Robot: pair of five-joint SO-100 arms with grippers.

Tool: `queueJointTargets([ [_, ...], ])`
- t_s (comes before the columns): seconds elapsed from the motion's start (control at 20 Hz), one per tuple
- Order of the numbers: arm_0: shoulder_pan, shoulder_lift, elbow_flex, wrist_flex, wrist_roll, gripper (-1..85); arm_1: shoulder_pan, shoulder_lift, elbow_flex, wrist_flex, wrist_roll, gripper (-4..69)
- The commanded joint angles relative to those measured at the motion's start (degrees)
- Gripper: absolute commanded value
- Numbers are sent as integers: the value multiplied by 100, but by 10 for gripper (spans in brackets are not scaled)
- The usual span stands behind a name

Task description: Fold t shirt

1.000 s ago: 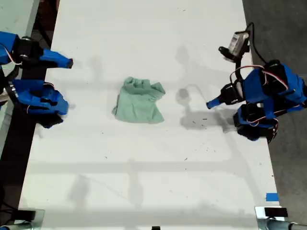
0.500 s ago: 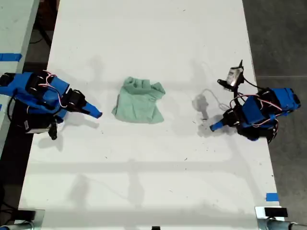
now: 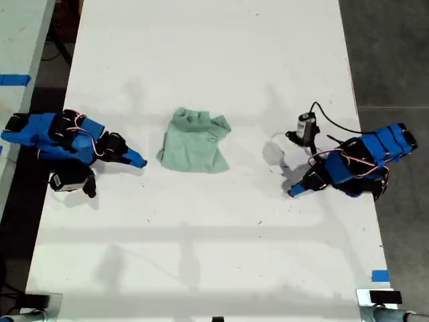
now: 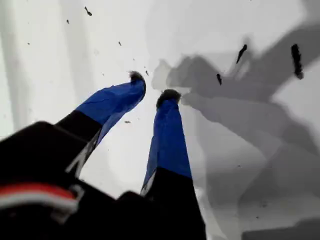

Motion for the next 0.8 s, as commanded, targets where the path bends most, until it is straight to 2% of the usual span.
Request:
queueJointTargets([
  [0.0, -835, 70, 220, -88, 97, 71, 79, 53, 255, -167, -835, 83],
  [0.05, -1151, 70, 220, 18, 369, 104, 88, 53, 255, -176, -940, 80],
  [0.15, -1529, 53, 220, 26, 1371, 120, 237, 53, 255, -185, -1248, 77],
  [0.25, -1635, 70, 220, -9, 2197, 120, 229, 53, 264, -211, -2118, 75],
  [0.3, -1652, 70, 220, 9, 2584, 120, 229, 53, 281, -246, -2312, 73],
  [0.35, -1626, 70, 220, 18, 3313, 120, 229, 53, 281, -246, -2312, 70],
  [0.5, -1345, 70, 220, 18, 3454, 111, 229, 53, 281, -246, -2312, 64],
  [0.75, -1459, 70, 220, 18, 3454, 91, 229, 53, 290, -246, -2303, 56],
])
